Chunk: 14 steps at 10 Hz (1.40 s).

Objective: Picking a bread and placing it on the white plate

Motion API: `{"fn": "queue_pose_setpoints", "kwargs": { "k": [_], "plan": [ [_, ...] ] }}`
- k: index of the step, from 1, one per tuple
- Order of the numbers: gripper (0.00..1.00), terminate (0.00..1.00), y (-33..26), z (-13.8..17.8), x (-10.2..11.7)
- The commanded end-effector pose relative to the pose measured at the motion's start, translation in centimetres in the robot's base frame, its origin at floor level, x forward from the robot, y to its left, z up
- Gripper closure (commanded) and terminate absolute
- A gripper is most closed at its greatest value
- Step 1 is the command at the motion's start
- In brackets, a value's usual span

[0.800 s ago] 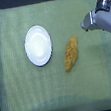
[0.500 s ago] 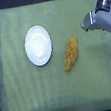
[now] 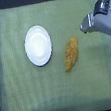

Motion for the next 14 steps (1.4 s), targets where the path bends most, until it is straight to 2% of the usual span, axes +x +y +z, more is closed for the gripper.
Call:
{"fn": "queue_pose_setpoints", "kwargs": {
  "k": [1, 6, 8, 14],
  "plan": [
    [0.0, 0.0, 3.7, -3.7, 0.2],
    [0.0, 0.0, 6.4, -8.7, 1.7],
    [0.0, 0.0, 6.5, -11.8, 1.5],
    [0.0, 0.0, 10.3, -15.6, 0.2]
  ]
}}
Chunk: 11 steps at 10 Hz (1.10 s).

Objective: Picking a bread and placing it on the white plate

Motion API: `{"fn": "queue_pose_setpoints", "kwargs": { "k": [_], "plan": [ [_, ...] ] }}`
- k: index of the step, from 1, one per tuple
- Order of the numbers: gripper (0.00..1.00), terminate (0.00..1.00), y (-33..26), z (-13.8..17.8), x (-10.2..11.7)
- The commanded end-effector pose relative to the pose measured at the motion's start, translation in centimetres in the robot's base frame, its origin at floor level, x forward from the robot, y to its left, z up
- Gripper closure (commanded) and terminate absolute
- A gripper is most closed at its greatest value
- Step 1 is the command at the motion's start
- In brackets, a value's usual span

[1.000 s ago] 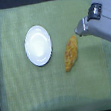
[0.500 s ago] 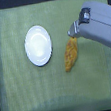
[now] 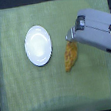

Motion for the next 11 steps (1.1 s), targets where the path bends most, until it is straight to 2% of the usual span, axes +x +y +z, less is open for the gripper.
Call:
{"fn": "queue_pose_setpoints", "kwargs": {
  "k": [1, 7, 11],
  "plan": [
    [0.0, 0.0, 3.4, -3.7, -0.5],
    [0.0, 0.0, 4.3, -6.3, -1.9],
    [0.0, 0.0, 4.8, -6.3, -1.9]
  ]
}}
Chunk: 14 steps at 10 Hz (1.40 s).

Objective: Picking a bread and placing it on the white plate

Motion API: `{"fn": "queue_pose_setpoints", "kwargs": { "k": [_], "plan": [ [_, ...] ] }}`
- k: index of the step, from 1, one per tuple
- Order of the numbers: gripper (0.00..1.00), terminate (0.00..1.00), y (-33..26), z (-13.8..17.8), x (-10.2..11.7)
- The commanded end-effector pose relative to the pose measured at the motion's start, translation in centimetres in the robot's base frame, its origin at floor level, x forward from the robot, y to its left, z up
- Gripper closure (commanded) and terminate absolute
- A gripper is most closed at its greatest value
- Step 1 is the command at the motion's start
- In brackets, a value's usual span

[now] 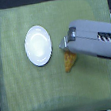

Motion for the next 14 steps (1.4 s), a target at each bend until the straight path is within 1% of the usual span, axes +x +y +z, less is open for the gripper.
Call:
{"fn": "queue_pose_setpoints", "kwargs": {
  "k": [1, 2, 6, 10, 14],
  "plan": [
    [1.0, 0.0, 0.6, -0.5, -0.4],
    [1.0, 0.0, 0.9, -0.4, -0.6],
    [1.0, 0.0, 0.2, 0.4, 0.3],
    [1.0, 0.0, -0.1, 0.5, 0.7],
    [1.0, 0.0, -0.3, 1.4, 1.3]
  ]
}}
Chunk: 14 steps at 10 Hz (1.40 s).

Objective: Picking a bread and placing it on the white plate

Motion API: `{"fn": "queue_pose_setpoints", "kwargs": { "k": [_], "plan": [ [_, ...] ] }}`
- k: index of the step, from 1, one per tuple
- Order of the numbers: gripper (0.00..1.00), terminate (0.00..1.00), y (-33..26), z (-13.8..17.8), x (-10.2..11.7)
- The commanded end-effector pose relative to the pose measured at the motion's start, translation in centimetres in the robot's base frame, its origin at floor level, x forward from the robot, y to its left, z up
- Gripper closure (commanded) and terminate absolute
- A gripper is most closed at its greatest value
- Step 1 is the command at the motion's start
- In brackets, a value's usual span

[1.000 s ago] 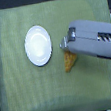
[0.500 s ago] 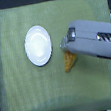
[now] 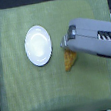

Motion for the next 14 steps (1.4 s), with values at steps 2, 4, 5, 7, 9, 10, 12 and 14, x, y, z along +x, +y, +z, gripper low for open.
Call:
{"fn": "queue_pose_setpoints", "kwargs": {
  "k": [2, 4, 5, 7, 9, 10, 12, 14],
  "plan": [
    [1.0, 0.0, -0.5, 1.5, 1.0],
    [1.0, 0.0, -0.5, 1.5, 1.1],
    [1.0, 0.0, -0.5, 1.4, 1.1],
    [1.0, 0.0, -0.3, 1.6, 1.5],
    [1.0, 0.0, -0.3, 2.0, 2.0],
    [1.0, 0.0, -0.1, 2.2, 2.0],
    [1.0, 0.0, 0.4, 2.6, 2.1],
    [1.0, 0.0, 0.6, 3.2, 2.0]
  ]
}}
